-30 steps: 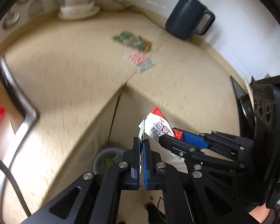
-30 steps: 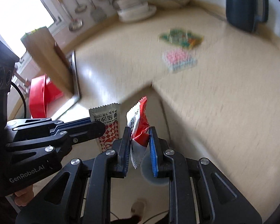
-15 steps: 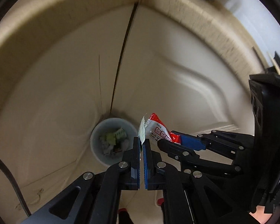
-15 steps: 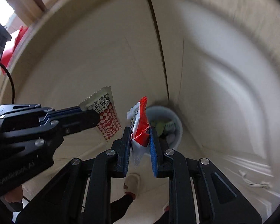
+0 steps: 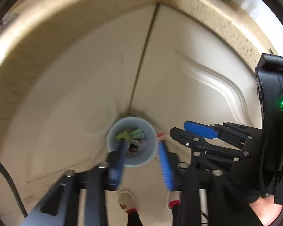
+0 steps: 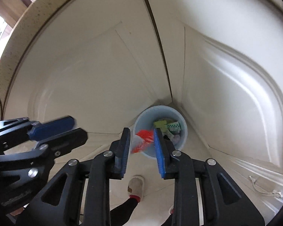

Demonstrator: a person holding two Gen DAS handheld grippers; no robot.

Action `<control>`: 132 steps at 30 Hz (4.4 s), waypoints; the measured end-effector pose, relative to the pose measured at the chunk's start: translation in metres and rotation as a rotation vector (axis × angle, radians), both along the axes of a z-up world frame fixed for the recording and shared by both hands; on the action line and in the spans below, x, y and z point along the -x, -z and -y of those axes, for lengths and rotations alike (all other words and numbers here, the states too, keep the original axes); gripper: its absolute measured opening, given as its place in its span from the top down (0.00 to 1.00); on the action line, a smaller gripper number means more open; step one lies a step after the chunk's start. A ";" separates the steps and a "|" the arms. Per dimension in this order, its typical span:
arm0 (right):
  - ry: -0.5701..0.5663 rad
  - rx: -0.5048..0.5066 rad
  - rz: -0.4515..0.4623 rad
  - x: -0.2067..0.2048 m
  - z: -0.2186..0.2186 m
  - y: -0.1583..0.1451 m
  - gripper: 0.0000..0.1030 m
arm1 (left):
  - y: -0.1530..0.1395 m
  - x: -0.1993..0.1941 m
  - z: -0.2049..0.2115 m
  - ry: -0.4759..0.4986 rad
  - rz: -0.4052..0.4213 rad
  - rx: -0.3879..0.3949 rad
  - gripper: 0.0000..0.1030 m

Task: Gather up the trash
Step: 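Carry both wrappers over the blue bin and open both grippers, then raise both tools back toward the green packet and checkered sachet, then grasp the red-checkered sachet with the left gripper while the right grasps the green foil packet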

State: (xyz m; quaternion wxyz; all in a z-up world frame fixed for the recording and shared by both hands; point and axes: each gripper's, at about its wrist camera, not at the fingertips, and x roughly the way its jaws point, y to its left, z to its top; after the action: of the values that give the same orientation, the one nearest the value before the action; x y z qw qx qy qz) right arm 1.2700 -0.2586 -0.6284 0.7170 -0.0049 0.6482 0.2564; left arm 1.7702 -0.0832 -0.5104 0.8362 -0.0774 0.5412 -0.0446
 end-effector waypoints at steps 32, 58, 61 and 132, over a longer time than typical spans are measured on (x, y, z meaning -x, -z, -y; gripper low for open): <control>0.196 -0.012 0.706 0.054 0.013 -0.418 0.00 | -0.368 0.172 -0.075 -0.078 0.513 -0.081 0.02; 0.158 0.051 0.311 -0.248 0.074 -0.184 0.00 | -0.153 -0.208 0.035 -0.083 0.032 -0.084 0.02; 0.135 0.030 0.278 -0.271 0.073 -0.166 0.00 | -0.139 -0.222 0.041 -0.065 0.017 -0.129 0.02; -0.447 0.065 0.317 -0.320 -0.046 -0.118 0.47 | -0.152 -0.202 -0.032 -0.257 0.283 0.148 0.98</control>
State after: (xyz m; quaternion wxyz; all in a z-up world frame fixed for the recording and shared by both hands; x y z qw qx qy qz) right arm 1.5898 -0.2124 -0.5105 0.7346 -0.2107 0.5187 0.3834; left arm 1.9717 -0.0508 -0.3585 0.8948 -0.2000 0.3991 0.0127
